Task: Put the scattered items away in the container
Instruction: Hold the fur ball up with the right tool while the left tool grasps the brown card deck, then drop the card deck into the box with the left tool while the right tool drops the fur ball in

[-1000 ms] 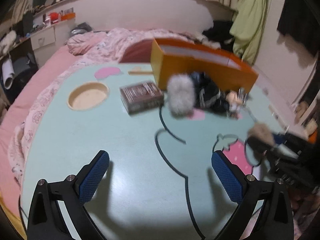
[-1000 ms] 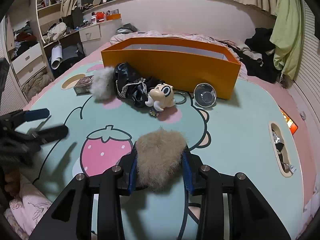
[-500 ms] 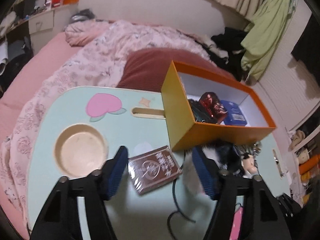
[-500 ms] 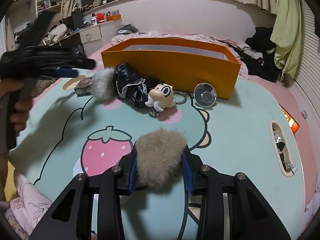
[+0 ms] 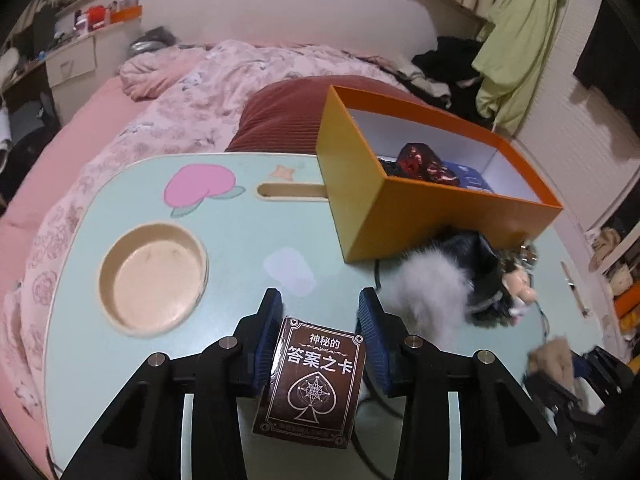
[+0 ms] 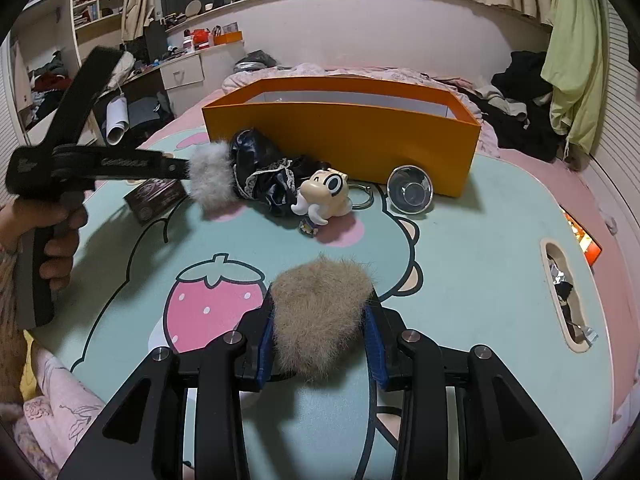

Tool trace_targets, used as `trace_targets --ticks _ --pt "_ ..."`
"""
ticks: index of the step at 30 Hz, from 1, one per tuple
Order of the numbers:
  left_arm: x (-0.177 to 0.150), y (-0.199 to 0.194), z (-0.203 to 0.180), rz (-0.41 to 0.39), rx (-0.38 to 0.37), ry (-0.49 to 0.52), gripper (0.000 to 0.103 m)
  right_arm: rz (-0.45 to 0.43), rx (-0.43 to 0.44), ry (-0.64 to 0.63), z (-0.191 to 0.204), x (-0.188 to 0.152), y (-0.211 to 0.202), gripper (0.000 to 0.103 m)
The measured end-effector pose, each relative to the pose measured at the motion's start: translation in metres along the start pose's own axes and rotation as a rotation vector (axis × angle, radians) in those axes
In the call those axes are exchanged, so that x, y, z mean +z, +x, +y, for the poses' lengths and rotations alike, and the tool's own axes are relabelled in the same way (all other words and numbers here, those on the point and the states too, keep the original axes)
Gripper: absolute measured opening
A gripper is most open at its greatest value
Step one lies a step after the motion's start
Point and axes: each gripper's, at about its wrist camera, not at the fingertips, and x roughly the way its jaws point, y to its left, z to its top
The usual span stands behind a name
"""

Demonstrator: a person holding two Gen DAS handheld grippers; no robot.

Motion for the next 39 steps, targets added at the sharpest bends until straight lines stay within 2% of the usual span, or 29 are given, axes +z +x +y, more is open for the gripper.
trace_targets --ticks 4,9,12,18,21,24,26,30,36,37,38,39 --pt "-0.018 -0.03 -0.004 -0.077 -0.027 0.013 0.039 0.0 0.0 0.003 -0.001 0.0 0.0 0.039" --pt "-0.024 -0.061 -0.014 -0.132 -0.094 0.024 0.039 0.004 0.006 0.018 -0.002 0.001 -0.001 0.039" --pt "-0.019 -0.073 -0.023 -0.156 -0.116 0.053 0.039 0.01 0.01 0.021 -0.001 0.005 -0.003 0.039" --pt "0.008 -0.077 -0.044 -0.171 -0.172 0.1 0.039 -0.054 0.039 0.048 -0.009 0.031 -0.02 0.039" --pt "0.032 -0.072 -0.054 -0.174 -0.201 0.117 0.039 -0.097 0.021 0.066 -0.022 0.059 -0.023 0.039" --pt "0.056 -0.061 -0.06 -0.166 -0.231 0.102 0.039 -0.107 0.036 0.139 -0.047 0.088 -0.019 0.039" --pt "0.072 -0.049 -0.066 -0.165 -0.229 0.101 0.039 -0.098 0.044 0.179 -0.061 0.108 -0.01 0.039" --pt "0.096 -0.019 -0.078 -0.153 -0.206 0.096 0.039 -0.06 0.035 0.178 -0.068 0.135 0.015 0.039" --pt "0.123 0.023 -0.08 -0.128 -0.187 0.048 0.039 -0.037 -0.013 0.187 -0.069 0.154 0.046 0.04" --pt "0.125 0.026 -0.079 -0.13 -0.185 0.037 0.044 -0.036 -0.024 0.197 -0.071 0.157 0.051 0.04" --pt "0.126 0.028 -0.078 -0.128 -0.175 0.022 0.048 -0.038 -0.03 0.209 -0.073 0.159 0.055 0.045" --pt "0.125 0.027 -0.076 -0.127 -0.166 0.008 0.058 -0.039 -0.036 0.225 -0.075 0.161 0.056 0.05"
